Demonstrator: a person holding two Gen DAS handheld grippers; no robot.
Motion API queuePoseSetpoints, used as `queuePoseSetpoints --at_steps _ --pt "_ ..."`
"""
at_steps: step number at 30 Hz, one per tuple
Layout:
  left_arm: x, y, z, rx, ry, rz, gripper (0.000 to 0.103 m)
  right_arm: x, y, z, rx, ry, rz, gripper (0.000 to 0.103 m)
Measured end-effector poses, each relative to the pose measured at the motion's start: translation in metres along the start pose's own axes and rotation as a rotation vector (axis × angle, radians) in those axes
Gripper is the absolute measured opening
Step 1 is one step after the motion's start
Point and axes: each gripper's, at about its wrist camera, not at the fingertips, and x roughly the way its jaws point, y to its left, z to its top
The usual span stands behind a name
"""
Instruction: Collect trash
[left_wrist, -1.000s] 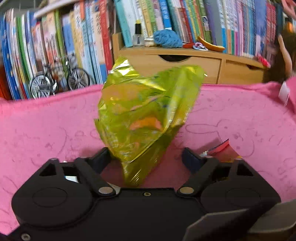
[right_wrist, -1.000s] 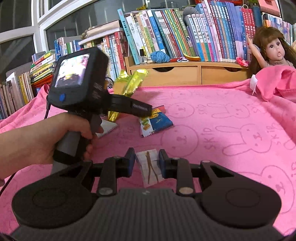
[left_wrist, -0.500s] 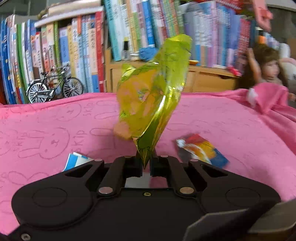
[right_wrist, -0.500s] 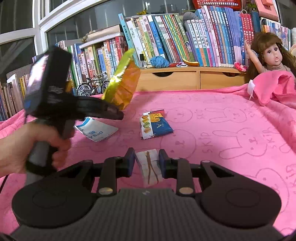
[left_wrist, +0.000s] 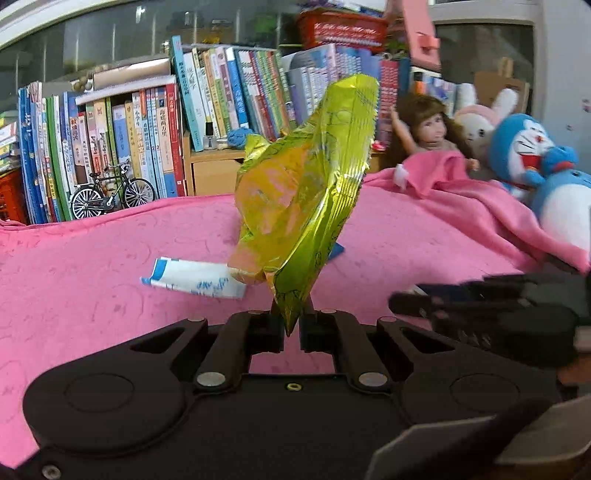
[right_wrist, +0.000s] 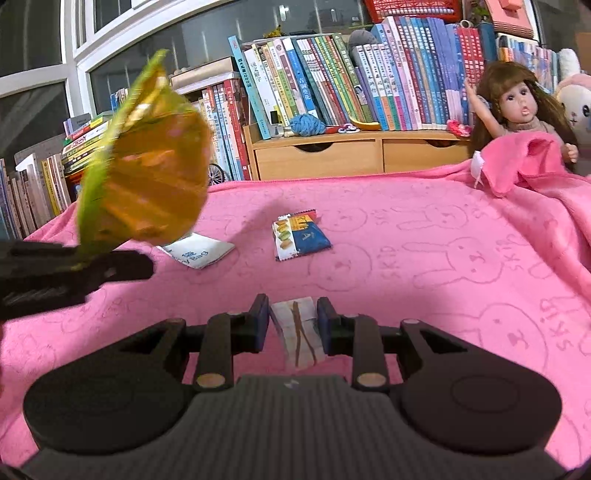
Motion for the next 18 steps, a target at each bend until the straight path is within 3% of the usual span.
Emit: queuePoseSetpoints --at_steps 11,15,17,18 --pt "-0.072 -0.019 -0.036 0.093 -0.031 0.045 0.008 -0.040 0.022 -0.012 -0.023 -0.013 -0.003 0.034" --pt "-0.095 -0.016 -0.047 0.094 -0.009 0.033 0.014 -0.052 0.029 -0.016 -0.036 -0.014 -0.006 0.034" --pt "-0.101 -0.013 -0.054 0.092 0.008 0.034 0.027 -0.054 0.032 -0.019 -0.036 -0.008 -0.010 0.034" --pt "-0.104 -0.013 -0.058 0.098 0.008 0.041 0.044 -0.054 0.032 -0.020 -0.035 -0.004 -0.010 0.034"
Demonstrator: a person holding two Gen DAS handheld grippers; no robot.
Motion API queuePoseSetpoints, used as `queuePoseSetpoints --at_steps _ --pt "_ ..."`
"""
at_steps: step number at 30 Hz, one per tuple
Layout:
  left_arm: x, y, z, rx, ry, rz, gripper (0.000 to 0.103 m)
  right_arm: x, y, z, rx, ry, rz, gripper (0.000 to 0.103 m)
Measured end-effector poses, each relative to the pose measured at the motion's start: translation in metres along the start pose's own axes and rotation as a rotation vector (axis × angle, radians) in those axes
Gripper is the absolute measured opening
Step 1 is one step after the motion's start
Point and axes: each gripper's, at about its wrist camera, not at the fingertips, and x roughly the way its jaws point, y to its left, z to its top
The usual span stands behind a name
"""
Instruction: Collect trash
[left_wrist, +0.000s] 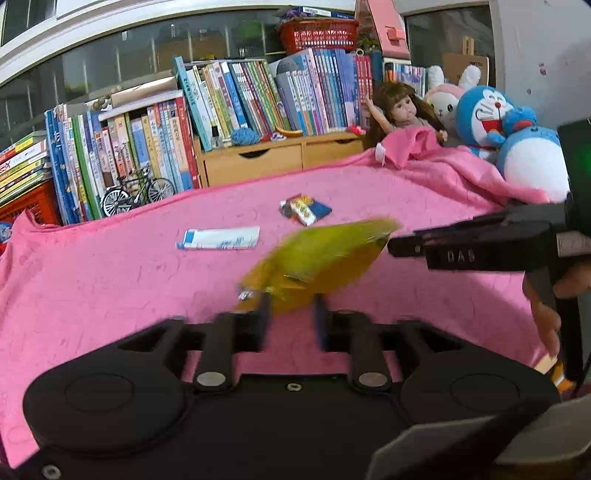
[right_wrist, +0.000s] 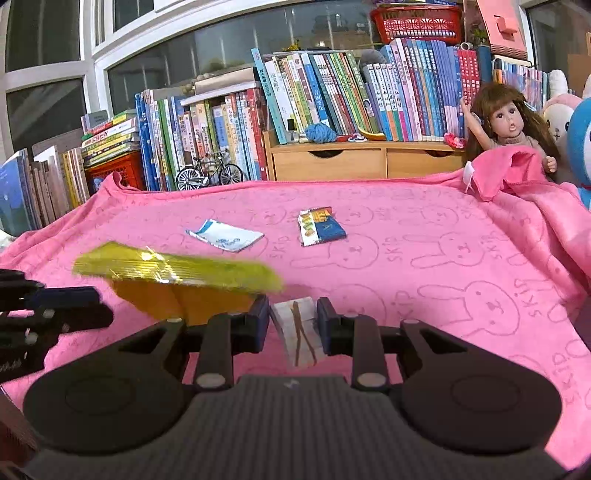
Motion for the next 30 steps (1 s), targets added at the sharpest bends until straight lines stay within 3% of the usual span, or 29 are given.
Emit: queuePoseSetpoints --at_steps 1,3,7,9,13,21,25,30 --pt "-0.002 0.000 -0.005 0.008 -0.005 0.011 0.053 0.000 0.001 -0.002 0.001 0.006 -0.002 0.034" --pt "-0.008 -0.004 -0.014 0.039 -0.010 0.031 0.054 0.000 0.003 -0.006 -0.006 0.018 -0.012 0.034" --pt "-0.014 -0.007 -0.024 0.047 -0.039 0.029 0.077 0.000 0.002 -0.015 -0.016 0.043 -0.022 0.034" --pt "-0.015 -0.005 -0.026 0.023 -0.056 0.017 0.082 -0.001 -0.001 -0.019 -0.017 0.054 -0.026 0.034" --pt "-0.008 -0.007 -0.026 0.031 -0.071 0.012 0.085 -0.002 -0.010 -0.027 -0.016 0.077 -0.048 0.034" --pt "0.009 -0.051 -0.032 0.202 -0.102 -0.009 0.085 -0.002 -0.040 -0.016 0.004 0.067 -0.141 0.034" --pt "0.023 -0.069 -0.031 0.236 -0.091 -0.005 0.085 0.021 -0.049 0.013 0.032 0.060 -0.082 0.034" --pt "0.040 -0.075 -0.033 0.246 -0.034 -0.004 0.085 0.068 -0.023 0.039 -0.058 0.143 -0.019 0.034"
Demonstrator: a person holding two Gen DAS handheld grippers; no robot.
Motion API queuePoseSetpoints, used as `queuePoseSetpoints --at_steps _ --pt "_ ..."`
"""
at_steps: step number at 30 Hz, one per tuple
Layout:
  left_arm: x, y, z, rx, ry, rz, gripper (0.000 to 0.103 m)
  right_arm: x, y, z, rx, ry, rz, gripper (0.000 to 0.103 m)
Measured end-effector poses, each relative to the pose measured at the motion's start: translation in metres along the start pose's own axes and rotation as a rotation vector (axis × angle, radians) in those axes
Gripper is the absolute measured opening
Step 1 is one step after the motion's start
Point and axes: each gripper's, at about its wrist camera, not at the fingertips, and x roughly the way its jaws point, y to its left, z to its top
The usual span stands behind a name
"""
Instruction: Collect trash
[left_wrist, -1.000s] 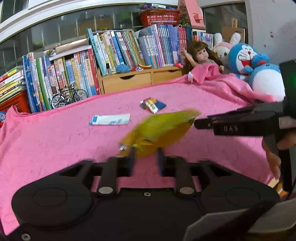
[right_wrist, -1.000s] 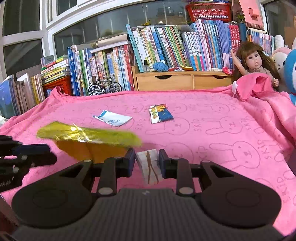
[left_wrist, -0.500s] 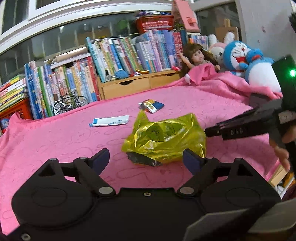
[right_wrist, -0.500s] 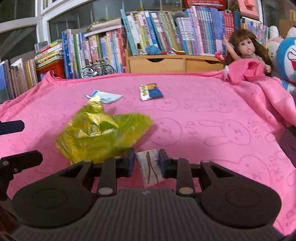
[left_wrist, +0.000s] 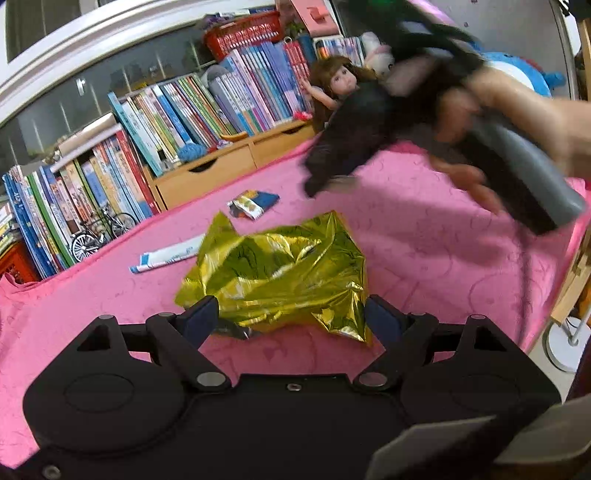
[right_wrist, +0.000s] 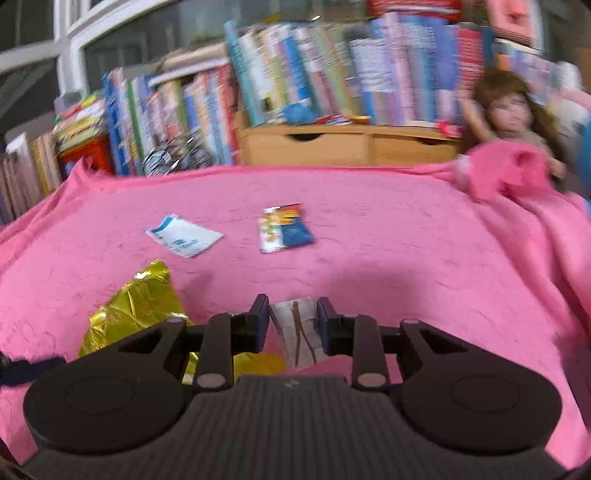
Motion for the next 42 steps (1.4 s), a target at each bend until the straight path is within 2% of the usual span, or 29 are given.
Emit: queuePoseSetpoints --at_steps 3,5,7,9,12,13,15,17,19,20,21,22,23,27,34,42 --pt "0.002 0.002 -0.004 -0.032 0.030 -0.009 0.085 0.017 0.019 -0.001 -0.055 0.064 0.026 0.033" --pt "0.001 0.011 -0.007 -0.124 0.066 -0.032 0.085 0.016 0.033 -0.011 -0.113 0.070 0.031 0.031" --pt "-0.005 0.030 -0.014 -0.303 0.079 -0.116 0.088 0.010 0.041 -0.023 -0.153 0.039 0.023 0.031" --pt "-0.006 0.053 -0.024 -0.515 0.085 -0.190 0.089 0.003 0.039 -0.028 -0.121 0.036 0.054 0.031" --pt "0.001 0.087 -0.042 -0.830 0.112 -0.254 0.088 -0.006 0.038 -0.034 -0.106 0.035 0.073 0.030" --pt "0.002 0.096 -0.049 -0.910 0.092 -0.271 0.087 -0.010 0.038 -0.037 -0.104 0.036 0.080 0.030" --pt "0.006 0.103 -0.053 -0.970 0.082 -0.277 0.085 -0.016 0.037 -0.041 -0.089 0.042 0.104 0.030" --pt "0.007 0.101 -0.052 -0.959 0.074 -0.277 0.082 -0.021 0.037 -0.046 -0.068 0.044 0.130 0.030" --pt "0.011 0.098 -0.049 -0.943 0.078 -0.296 0.064 -0.027 0.037 -0.050 -0.044 0.046 0.160 0.030" --pt "0.013 0.095 -0.048 -0.945 0.085 -0.309 0.059 -0.030 0.038 -0.052 -0.037 0.048 0.167 0.030" --pt "0.014 0.094 -0.048 -0.949 0.097 -0.307 0.049 -0.033 0.039 -0.054 -0.035 0.047 0.171 0.030" --pt "0.012 0.091 -0.046 -0.944 0.105 -0.298 0.032 -0.037 0.039 -0.056 -0.034 0.047 0.177 0.030" --pt "0.010 0.091 -0.047 -0.935 0.111 -0.289 0.027 -0.041 0.040 -0.057 -0.033 0.044 0.179 0.030" --pt "-0.016 0.087 -0.048 -0.895 0.093 -0.298 0.021 -0.059 0.039 -0.061 -0.014 0.019 0.208 0.030" --pt "-0.073 0.077 -0.041 -0.762 0.018 -0.204 0.015 -0.099 0.058 -0.073 -0.050 -0.053 0.201 0.029" --pt "-0.132 0.074 -0.048 -0.693 -0.034 -0.098 0.014 -0.133 0.078 -0.096 -0.102 -0.118 0.143 0.029"
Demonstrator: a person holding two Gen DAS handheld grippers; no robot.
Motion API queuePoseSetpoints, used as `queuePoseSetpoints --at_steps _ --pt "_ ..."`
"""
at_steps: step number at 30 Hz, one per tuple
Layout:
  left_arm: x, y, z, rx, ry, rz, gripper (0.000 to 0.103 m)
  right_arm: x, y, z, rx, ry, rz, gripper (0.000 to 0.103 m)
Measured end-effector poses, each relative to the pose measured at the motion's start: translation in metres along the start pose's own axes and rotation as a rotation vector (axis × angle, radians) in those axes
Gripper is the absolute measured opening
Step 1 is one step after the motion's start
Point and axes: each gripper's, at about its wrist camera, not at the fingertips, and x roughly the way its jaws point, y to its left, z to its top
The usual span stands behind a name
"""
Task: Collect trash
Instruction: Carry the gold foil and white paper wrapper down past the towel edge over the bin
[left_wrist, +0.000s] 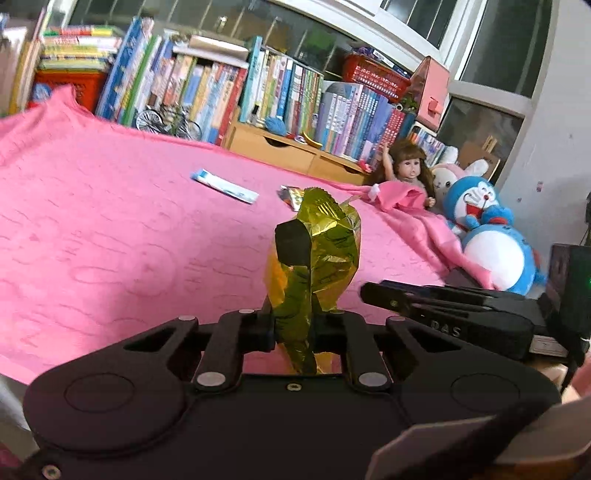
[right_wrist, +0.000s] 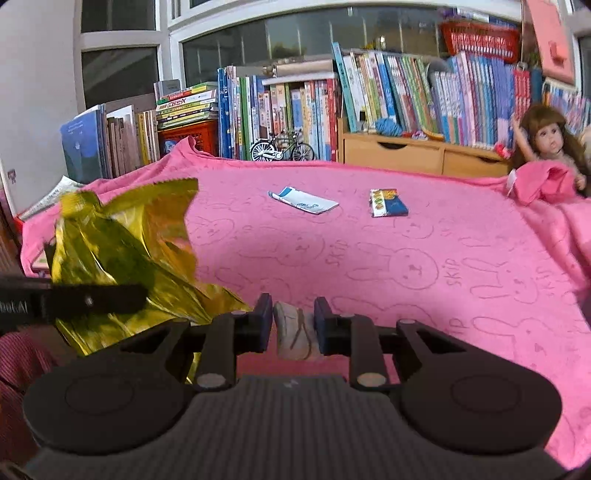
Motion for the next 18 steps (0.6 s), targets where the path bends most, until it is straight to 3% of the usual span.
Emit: queuePoseSetpoints --at_steps 7,18 --pt "-0.024 -0.001 -0.010 0.039 0.003 0.028 0.014 -0.010 0.021 -0.016 -0.067 -0.013 -0.028 0.029" --pt "-0.052 0.002 -0.036 0.057 0.141 0.048 0.014 -0.033 0.043 -0.058 -0.020 0.049 0.050 0.030"
